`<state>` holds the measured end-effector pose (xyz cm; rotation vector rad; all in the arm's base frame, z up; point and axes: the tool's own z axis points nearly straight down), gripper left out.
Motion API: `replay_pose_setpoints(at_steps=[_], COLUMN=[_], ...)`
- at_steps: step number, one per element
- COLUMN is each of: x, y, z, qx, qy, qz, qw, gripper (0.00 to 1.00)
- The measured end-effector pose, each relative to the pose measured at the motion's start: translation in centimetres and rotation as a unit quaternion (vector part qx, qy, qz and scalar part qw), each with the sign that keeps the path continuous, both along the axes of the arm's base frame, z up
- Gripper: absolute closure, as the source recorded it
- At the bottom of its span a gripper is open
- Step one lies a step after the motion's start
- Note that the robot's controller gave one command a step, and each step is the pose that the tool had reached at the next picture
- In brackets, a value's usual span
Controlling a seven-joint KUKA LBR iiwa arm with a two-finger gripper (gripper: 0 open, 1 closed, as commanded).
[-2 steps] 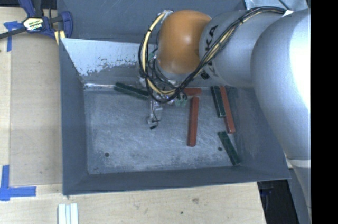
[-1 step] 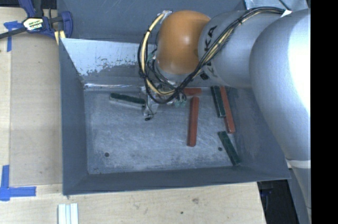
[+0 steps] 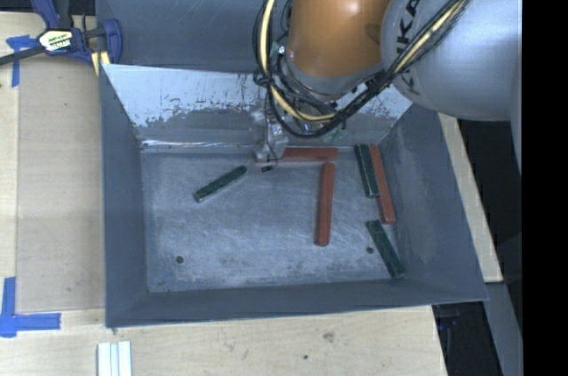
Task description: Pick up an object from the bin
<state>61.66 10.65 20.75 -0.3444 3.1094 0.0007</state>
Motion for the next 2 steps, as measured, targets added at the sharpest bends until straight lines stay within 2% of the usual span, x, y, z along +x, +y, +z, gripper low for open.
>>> replay_pose_setpoints(at_steps=[1,2], x=[-0.2,0.1], y=[0.0,1.7], z=[-0.6,-14.0], qx=[-0.001,-0.001], qy=[0.0047,0.0077], qz=[-0.001,0.136], qw=[1.0000,0.9907], gripper=[0.00,0.00])
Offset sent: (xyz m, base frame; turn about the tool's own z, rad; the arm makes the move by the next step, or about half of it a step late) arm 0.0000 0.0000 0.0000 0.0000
